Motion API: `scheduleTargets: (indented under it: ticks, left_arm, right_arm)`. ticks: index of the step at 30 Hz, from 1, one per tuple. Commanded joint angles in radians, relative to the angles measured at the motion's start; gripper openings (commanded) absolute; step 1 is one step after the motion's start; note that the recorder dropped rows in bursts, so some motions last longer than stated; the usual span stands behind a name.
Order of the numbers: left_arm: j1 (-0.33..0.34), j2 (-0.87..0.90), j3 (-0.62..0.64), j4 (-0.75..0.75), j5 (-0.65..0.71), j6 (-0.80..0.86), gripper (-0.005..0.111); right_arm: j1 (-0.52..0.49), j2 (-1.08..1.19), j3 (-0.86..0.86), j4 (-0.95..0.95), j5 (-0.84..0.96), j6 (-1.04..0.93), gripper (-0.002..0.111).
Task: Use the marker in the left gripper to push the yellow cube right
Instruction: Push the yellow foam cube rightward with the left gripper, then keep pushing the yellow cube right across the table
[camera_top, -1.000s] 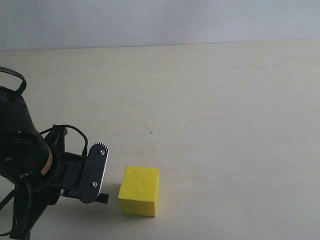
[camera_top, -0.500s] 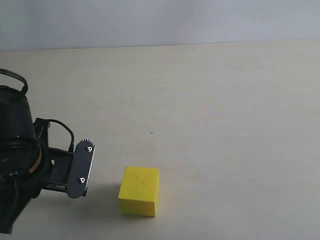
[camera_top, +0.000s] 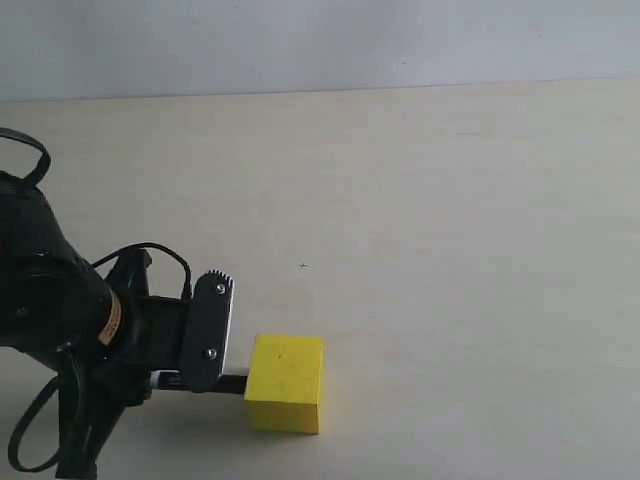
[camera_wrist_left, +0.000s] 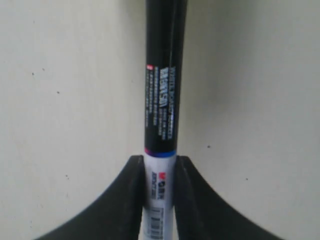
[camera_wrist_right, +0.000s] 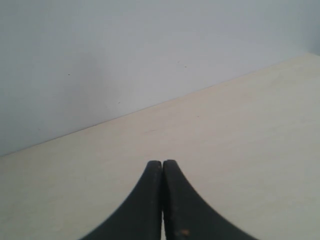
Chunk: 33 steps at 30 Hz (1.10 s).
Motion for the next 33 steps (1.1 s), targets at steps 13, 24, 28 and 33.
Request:
scheduleTargets:
  ticks: [13, 24, 28, 33]
  left_arm:
    - [0.101, 0.0, -0.003, 0.147, 0.18, -0.134, 0.0]
    - [-0.013, 0.156, -0.147, -0.098, 0.124, -0.084, 0.0]
    - [-0.133, 0.183, -0.213, -0.032, 0.138, -0.084, 0.0]
    - [-0.106, 0.187, -0.223, 0.067, 0.232, -0.196, 0.0]
  right_arm:
    - [-0.006, -0.006, 0.005, -0.001, -0.001, 0.0, 0.0]
    - [-0.006, -0.006, 0.005, -0.001, -0.001, 0.0, 0.0]
    - [-0.006, -0.006, 0.005, -0.001, -0.001, 0.0, 0.0]
    - [-0.006, -0.006, 0.005, -0.001, -0.001, 0.0, 0.0]
